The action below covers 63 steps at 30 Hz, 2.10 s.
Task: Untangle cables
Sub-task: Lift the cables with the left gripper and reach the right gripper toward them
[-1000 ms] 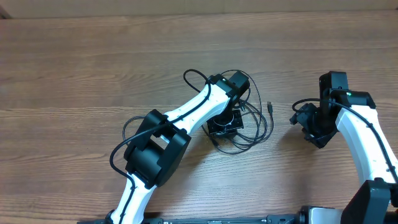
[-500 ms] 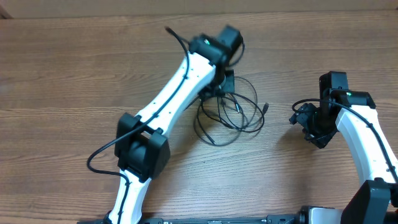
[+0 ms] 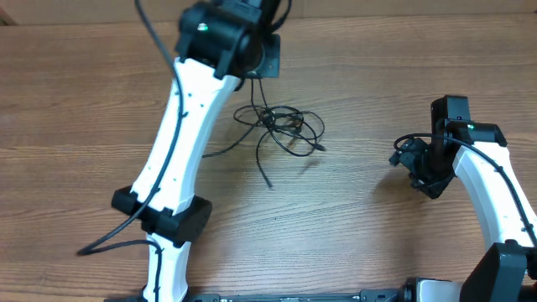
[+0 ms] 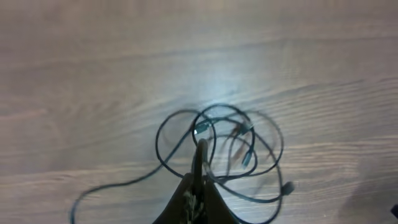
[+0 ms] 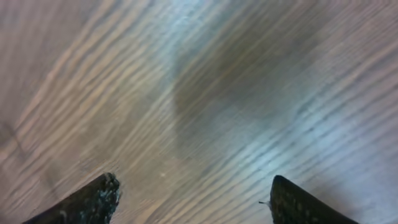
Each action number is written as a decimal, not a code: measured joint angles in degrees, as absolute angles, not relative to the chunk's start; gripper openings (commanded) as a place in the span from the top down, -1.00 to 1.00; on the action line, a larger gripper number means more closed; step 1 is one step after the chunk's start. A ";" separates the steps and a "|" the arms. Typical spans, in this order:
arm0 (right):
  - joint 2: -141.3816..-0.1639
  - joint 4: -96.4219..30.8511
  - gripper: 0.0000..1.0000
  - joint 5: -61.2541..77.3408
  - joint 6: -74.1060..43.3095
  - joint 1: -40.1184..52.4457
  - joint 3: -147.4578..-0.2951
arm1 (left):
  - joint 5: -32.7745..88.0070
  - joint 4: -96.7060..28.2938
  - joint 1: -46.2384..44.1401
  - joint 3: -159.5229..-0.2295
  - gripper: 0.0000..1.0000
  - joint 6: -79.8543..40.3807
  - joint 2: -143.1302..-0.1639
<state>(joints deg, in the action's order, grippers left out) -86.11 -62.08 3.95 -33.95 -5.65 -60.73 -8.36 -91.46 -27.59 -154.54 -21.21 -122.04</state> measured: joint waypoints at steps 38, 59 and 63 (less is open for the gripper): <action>-86.11 -16.08 -0.36 40.16 -30.09 12.56 -60.71 | 30.28 -83.94 -27.22 -156.38 0.92 4.69 -113.69; -86.13 -45.12 0.56 4.34 -34.94 14.35 -60.73 | 31.07 -84.01 -0.51 -156.38 0.92 1.52 -110.08; -86.13 -45.06 0.55 2.20 -34.96 14.35 -60.73 | 31.07 -84.14 5.02 -156.38 0.92 0.32 -109.71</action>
